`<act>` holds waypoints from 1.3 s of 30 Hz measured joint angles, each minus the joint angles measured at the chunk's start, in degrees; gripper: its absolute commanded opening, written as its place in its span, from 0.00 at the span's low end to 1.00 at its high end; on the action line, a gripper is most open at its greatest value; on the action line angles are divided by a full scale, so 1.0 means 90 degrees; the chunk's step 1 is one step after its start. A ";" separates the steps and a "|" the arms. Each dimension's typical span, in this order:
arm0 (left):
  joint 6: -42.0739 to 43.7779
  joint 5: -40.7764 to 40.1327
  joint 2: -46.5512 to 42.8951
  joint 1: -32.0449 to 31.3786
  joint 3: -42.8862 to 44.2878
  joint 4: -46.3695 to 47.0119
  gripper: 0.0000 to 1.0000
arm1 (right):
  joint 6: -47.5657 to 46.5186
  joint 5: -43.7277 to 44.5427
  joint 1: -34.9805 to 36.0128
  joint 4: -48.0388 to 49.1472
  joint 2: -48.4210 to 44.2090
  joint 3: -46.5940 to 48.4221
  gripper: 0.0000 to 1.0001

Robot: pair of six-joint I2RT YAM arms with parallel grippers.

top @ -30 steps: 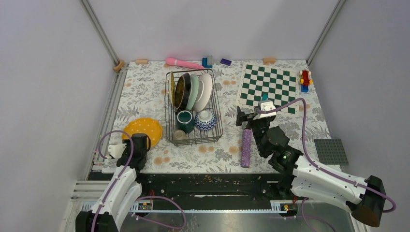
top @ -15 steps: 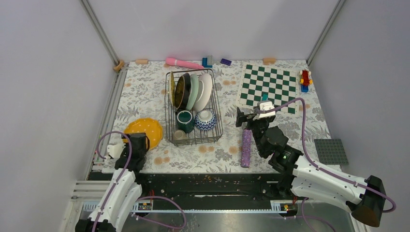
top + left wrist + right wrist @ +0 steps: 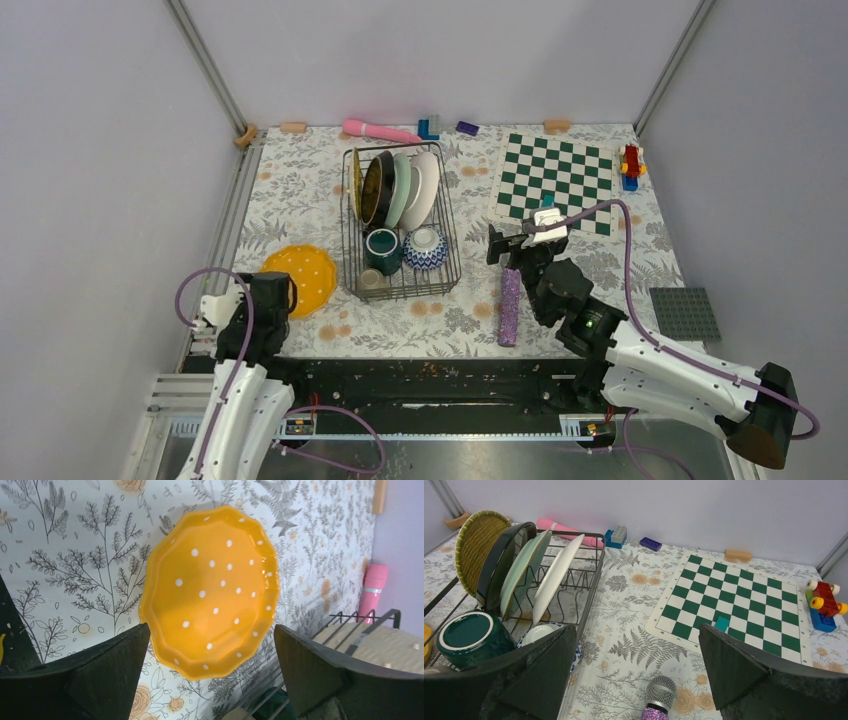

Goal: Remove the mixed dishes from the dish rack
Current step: Place the plate at the center of the board, then pick up the plate from the dish rack.

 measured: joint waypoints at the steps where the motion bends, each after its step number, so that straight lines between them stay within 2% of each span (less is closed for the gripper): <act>1: 0.0104 -0.0017 -0.0027 0.0002 0.0141 -0.0114 0.99 | 0.0051 -0.0019 0.0000 -0.0063 0.0007 0.0032 1.00; 6: 0.1496 0.0221 -0.0121 0.0002 0.0850 0.0117 0.99 | 0.0512 -0.0262 -0.0051 -0.0704 0.0260 0.0525 1.00; 9: 0.2671 0.1005 -0.0056 0.0015 0.1173 0.0928 0.99 | 0.0979 -0.0631 -0.0287 -0.1129 0.0512 0.0916 1.00; 14: 0.4143 0.2783 0.0738 0.0015 0.1693 0.2392 0.99 | 0.2263 -0.2186 -0.1389 -0.1719 0.1185 0.1545 1.00; 17: 0.4612 0.3381 0.1316 0.0012 0.1906 0.2832 0.99 | 0.2871 -0.3089 -0.1875 -0.1926 0.1809 0.1948 0.99; 21: 0.5013 0.3633 0.1814 0.0015 0.2013 0.3058 0.99 | 0.3602 -0.4039 -0.2174 -0.2025 0.2623 0.2463 0.99; 29: 0.5350 0.3589 0.1817 0.0012 0.1974 0.3130 0.99 | 0.5003 -0.5547 -0.2914 -0.1875 0.4323 0.3320 0.91; 39: 0.5510 0.3439 0.1717 0.0015 0.1853 0.3128 0.99 | 0.5576 -0.6203 -0.2948 -0.1205 0.5593 0.4022 0.74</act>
